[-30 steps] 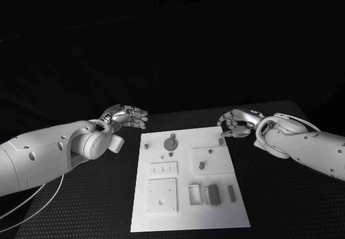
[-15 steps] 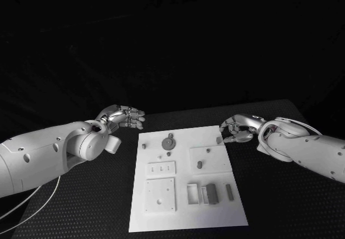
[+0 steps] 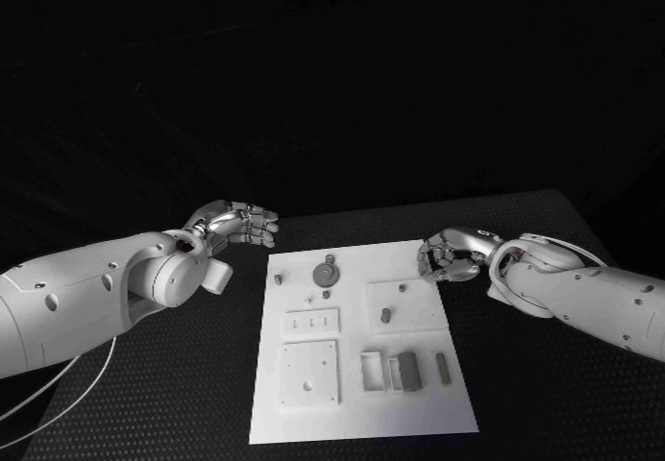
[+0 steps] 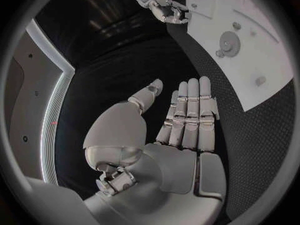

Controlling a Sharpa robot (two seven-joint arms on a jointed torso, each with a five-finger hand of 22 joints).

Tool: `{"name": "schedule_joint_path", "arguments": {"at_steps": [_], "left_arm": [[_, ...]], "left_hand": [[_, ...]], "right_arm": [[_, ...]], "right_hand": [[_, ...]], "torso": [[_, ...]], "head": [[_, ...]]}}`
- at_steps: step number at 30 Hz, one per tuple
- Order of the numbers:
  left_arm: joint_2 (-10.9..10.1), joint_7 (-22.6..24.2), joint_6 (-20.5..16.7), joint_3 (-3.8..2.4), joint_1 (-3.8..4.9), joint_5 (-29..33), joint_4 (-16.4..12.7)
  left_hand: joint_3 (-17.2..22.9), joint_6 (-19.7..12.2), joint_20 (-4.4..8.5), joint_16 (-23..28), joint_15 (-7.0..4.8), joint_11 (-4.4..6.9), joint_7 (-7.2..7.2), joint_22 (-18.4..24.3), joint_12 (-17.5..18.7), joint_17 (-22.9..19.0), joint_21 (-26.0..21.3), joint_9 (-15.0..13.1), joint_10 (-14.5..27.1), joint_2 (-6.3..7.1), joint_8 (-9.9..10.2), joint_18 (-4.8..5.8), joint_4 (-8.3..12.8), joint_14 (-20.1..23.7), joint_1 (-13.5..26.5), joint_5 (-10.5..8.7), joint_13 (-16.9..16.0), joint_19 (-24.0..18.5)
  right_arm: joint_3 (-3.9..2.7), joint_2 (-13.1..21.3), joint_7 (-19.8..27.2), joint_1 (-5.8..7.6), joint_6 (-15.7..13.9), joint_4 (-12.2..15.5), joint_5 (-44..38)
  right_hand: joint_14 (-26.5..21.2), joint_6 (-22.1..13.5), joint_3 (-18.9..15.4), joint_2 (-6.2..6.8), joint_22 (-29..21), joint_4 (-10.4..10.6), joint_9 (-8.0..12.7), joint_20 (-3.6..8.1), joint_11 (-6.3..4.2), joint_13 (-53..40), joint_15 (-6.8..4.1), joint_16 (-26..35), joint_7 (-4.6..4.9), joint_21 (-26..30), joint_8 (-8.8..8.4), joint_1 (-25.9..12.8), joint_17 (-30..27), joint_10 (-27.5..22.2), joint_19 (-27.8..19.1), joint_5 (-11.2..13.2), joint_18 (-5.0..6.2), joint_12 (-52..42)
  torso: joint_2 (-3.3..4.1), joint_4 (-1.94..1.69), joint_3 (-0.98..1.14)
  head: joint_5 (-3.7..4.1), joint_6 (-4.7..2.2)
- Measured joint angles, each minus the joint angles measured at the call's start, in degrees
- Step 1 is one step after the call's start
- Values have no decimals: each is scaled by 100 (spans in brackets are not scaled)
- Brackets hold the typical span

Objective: Assemble the parts on the task board

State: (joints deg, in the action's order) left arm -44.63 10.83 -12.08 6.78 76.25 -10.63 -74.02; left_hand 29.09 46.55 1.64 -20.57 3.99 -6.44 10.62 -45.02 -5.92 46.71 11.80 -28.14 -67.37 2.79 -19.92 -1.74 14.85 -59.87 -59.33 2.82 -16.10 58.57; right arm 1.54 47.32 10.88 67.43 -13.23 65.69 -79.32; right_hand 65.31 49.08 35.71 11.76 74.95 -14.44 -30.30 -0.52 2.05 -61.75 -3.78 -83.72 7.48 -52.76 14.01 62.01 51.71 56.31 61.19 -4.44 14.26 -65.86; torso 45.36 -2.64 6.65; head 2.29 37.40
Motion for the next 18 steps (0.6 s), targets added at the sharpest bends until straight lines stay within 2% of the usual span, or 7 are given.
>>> {"name": "schedule_joint_path", "arguments": {"at_steps": [4, 10, 12, 14, 18], "left_arm": [[4, -1, 4, 0, -1, 0, 0], [4, -2, 9, 0, -3, 0, 7], [0, -3, 11, 0, -3, 0, 12], [-2, -3, 12, 0, -3, 0, 17], [-3, -4, 15, 0, -4, 0, 17]], "left_hand": [[0, 0, 0, 0, 0, 0, 0, 0, 0, 0, 0, 0, 0, 0, 0, 1, 0, 0, 0, 0, 0, 0], [0, 0, 0, 9, 0, 0, 0, 1, 0, 6, 0, -5, 0, 0, 0, 0, 0, 0, 0, 0, -5, 0], [0, 0, 0, 22, 0, 0, 0, 0, 0, 6, 0, -5, 0, 0, 0, 0, 0, 0, 0, 0, -5, 0], [0, 0, 0, 22, 0, 0, 0, -4, 0, 6, 0, -5, 0, 0, 0, 1, 0, 0, 0, 0, -5, 0], [0, 0, 0, 22, 0, 0, 0, -4, 12, 7, 0, -5, 0, 0, 0, 1, 0, 0, 0, 0, -6, 0]], "right_arm": [[-2, -30, 1, -8, -2, -4, -5], [-2, -73, 1, -30, -13, -48, -8], [-2, -78, 1, -34, -18, -60, -12], [-2, -84, 1, -36, -22, -71, -23], [-2, -98, -1, -40, -35, -99, -48]], "right_hand": [[0, -2, -13, -3, 0, 13, 0, 0, 0, 0, 0, 0, 2, 0, 0, -3, 0, 0, 0, 0, 0, 0], [0, 23, -13, -261, 0, 78, -23, 12, 0, 8, 0, -27, -22, 0, 20, -4, 1, 1, 13, 0, 1, 0], [1, 68, -13, -283, 0, 78, -33, 23, 0, 13, 1, -27, -41, 0, 46, -7, 0, 2, 25, 0, 0, -6], [1, 107, -13, -364, 0, 78, -43, 32, 0, 15, 1, -49, -76, 0, 79, 14, 1, 3, 34, 0, 0, -28], [1, 140, -13, -386, 0, 77, -54, 32, 0, 22, 1, -49, -97, -23, 79, -9, 1, 3, 34, 0, 0, -28]], "torso": [[0, 1, -1], [0, 6, -3], [-1, 9, -3], [-1, 10, -4], [-1, 10, -8]], "head": [[-8, 7], [-13, 11], [-13, 12], [-16, 18], [-16, 23]]}}
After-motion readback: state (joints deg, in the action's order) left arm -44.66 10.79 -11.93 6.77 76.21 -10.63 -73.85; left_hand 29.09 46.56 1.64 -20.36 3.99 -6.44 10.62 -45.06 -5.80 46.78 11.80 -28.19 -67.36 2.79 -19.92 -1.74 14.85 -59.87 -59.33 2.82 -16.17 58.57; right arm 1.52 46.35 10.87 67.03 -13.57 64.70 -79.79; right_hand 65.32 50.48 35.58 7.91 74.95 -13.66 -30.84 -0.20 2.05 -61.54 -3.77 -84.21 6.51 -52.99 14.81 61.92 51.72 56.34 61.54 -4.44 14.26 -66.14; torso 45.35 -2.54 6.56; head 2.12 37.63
